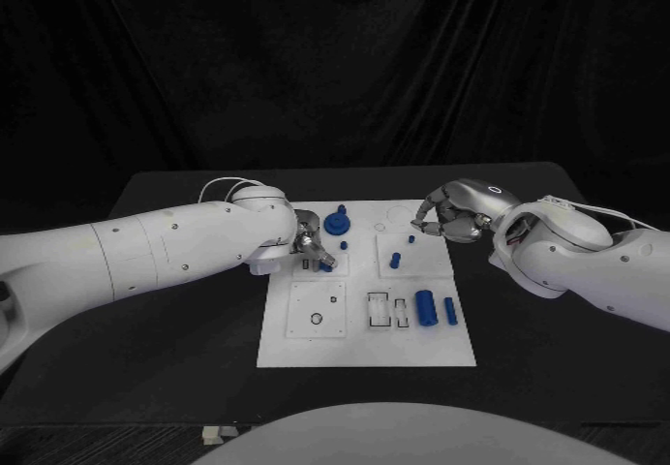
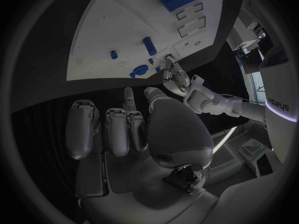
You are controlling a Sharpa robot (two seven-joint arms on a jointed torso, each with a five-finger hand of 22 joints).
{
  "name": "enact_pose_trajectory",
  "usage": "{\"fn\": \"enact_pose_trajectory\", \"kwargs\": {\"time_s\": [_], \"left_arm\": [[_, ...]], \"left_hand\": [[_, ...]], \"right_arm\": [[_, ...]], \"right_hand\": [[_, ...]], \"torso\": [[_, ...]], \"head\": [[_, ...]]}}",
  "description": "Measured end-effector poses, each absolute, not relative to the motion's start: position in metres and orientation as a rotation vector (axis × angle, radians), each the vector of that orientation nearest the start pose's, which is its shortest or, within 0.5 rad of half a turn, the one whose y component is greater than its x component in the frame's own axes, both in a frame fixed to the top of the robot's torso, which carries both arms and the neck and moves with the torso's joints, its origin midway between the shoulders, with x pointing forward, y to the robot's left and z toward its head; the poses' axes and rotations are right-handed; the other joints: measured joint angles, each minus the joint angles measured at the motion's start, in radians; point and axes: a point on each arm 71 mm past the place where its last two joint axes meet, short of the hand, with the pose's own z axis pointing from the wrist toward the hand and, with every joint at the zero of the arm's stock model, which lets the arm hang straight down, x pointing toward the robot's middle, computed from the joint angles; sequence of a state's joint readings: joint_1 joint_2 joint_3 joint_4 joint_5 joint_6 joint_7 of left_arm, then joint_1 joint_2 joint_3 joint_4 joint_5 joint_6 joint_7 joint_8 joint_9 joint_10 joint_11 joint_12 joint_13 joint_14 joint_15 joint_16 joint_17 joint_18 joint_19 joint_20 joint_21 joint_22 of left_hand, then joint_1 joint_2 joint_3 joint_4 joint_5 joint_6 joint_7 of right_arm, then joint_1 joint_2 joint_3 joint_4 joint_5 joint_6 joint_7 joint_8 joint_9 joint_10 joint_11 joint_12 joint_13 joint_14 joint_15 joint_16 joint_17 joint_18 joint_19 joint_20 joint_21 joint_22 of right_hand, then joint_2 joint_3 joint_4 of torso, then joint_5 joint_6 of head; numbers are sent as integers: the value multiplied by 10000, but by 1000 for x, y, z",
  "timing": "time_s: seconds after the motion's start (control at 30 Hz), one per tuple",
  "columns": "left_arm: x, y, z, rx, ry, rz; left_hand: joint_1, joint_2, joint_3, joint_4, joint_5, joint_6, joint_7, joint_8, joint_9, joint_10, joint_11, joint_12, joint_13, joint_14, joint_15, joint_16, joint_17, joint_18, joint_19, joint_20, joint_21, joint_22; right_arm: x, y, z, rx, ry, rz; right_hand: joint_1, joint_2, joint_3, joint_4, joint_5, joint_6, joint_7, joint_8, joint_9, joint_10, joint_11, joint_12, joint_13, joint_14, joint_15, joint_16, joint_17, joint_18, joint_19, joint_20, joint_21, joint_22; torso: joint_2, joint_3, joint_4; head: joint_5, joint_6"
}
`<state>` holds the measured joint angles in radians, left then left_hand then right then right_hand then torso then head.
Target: Assemble the parts on the task board
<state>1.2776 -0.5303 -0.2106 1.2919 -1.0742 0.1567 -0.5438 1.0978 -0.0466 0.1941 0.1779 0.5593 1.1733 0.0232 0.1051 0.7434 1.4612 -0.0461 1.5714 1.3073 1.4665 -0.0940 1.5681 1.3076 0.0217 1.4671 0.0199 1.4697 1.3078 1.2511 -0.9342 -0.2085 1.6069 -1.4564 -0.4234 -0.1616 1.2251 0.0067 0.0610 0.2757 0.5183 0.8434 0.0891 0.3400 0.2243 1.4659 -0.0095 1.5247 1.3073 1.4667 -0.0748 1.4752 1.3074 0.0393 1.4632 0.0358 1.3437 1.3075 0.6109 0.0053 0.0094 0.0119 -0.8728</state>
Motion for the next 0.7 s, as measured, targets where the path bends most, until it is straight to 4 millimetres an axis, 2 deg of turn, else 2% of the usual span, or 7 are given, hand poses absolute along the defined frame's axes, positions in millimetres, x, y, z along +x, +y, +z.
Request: {"fn": "enact_pose_trajectory", "kwargs": {"time_s": [0.1,0.37,0.5,0.67,0.7], "left_arm": [[499,135,-257,27,24001,-3010],[499,142,-257,-131,23927,-3016],[500,145,-257,-176,23880,-3081],[500,147,-256,-225,23807,-3200],[500,148,-256,-240,23782,-3237]], "left_hand": [[-150,-152,125,124,364,-35,36,-7,-12,-1,1,0,1,-1,1,0,0,0,0,0,-39,0],[-311,-333,435,284,730,-159,93,-123,-22,-19,20,0,0,-14,14,0,-1,1,0,0,-78,-1],[-429,-320,593,313,855,-160,92,-161,-143,13,53,0,0,-13,14,0,-1,1,0,1,-78,-1],[-603,-357,855,278,1154,-212,144,-217,-172,13,54,0,0,-14,15,0,-1,1,0,1,-108,-2],[-653,-367,939,274,1301,-230,163,-209,-172,15,56,0,0,5,33,0,-1,0,0,1,-115,-2]], "right_arm": [[456,-227,-210,-1334,16958,5616],[457,-227,-210,-1332,16997,5581],[457,-227,-211,-1336,17025,5569],[457,-227,-211,-1339,17067,5548],[457,-227,-211,-1339,17076,5540]], "right_hand": [[0,0,0,0,0,0,0,0,0,0,0,-2,0,0,0,0,0,-1,0,0,0,0],[42,-42,0,0,-1,0,0,0,1,0,0,-2,8,0,0,0,0,-1,0,0,0,0],[42,-42,0,0,-1,0,0,0,1,0,0,-2,8,0,0,0,0,-1,0,0,0,-1],[45,-39,0,0,-1,0,0,0,-13,0,0,-2,7,0,0,0,0,-1,0,0,-39,-1],[86,2,17,17,40,0,0,0,-17,0,0,-2,7,0,0,-11,0,0,0,0,-39,-1]], "torso": [[0,-1,0],[0,-1,0],[0,-1,1],[-4,-2,1],[-4,-2,1]], "head": [[19,0],[41,0],[55,0],[74,0],[80,0]]}}
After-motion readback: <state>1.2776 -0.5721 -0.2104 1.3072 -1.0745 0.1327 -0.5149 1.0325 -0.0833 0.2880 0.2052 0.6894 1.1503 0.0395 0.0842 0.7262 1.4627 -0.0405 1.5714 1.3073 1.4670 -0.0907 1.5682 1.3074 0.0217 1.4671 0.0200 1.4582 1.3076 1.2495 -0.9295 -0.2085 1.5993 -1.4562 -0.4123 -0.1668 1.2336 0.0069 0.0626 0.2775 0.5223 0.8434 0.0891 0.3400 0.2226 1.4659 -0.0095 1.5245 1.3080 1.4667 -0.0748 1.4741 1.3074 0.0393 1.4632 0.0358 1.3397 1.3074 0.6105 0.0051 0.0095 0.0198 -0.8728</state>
